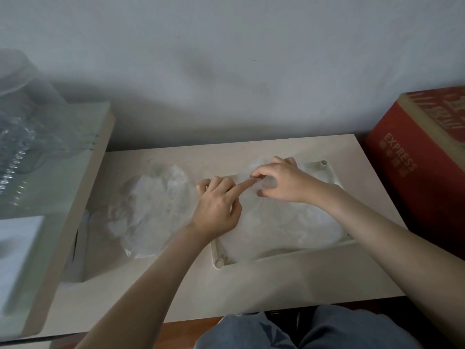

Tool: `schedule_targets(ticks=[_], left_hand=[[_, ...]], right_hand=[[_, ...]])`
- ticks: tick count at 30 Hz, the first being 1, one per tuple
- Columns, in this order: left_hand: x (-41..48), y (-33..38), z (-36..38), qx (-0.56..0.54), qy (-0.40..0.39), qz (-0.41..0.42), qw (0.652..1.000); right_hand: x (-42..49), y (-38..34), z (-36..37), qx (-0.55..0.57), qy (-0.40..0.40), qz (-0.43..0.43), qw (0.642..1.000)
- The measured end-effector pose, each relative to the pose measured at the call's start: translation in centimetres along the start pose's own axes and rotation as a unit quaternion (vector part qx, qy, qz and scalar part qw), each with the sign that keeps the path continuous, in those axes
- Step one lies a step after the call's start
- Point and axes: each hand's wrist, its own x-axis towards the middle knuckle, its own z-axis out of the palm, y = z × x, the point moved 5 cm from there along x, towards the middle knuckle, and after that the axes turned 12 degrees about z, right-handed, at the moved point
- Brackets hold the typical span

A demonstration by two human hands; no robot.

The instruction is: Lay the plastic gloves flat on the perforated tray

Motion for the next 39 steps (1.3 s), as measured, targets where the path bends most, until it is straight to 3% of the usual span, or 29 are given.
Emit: schedule_targets(ticks=[8,13,20,30,36,39], left_hand=[[0.7,-1.0,1.2,-0.194,-0.074,-0.136,0.969],[1.5,-1.3,1.9,-0.253,-0.058,-0.182,0.948],[2.1,-1.4,1.9,-0.191,-0.079,-0.21,0.956],[1.6,-1.3,2.2,-0.218,-0.081,-0.209,0.95],[1.3,-1.1,0.7,-0.011,0.039,-0.18,0.983],[1.1,1.4,0.0,0.047,0.061,-0.074,0.994]], right_hand=[[-1.0,0.9,-0.3,0.098,0.03,0.007,0.995],[-1.5,1.6,-0.7,0.103,0.066,-0.012,0.992],[-2.7,1.3,-1.0,0.037,0.179,-0.113,0.977],[-3.7,1.4,1.0,0.032,0.107,-0.141,0.984],[-0.8,1.8,1.2,0.015,0.162,-0.077,0.984],[0.7,1.5,1.3,0.001,0.169,-0.079,0.982]])
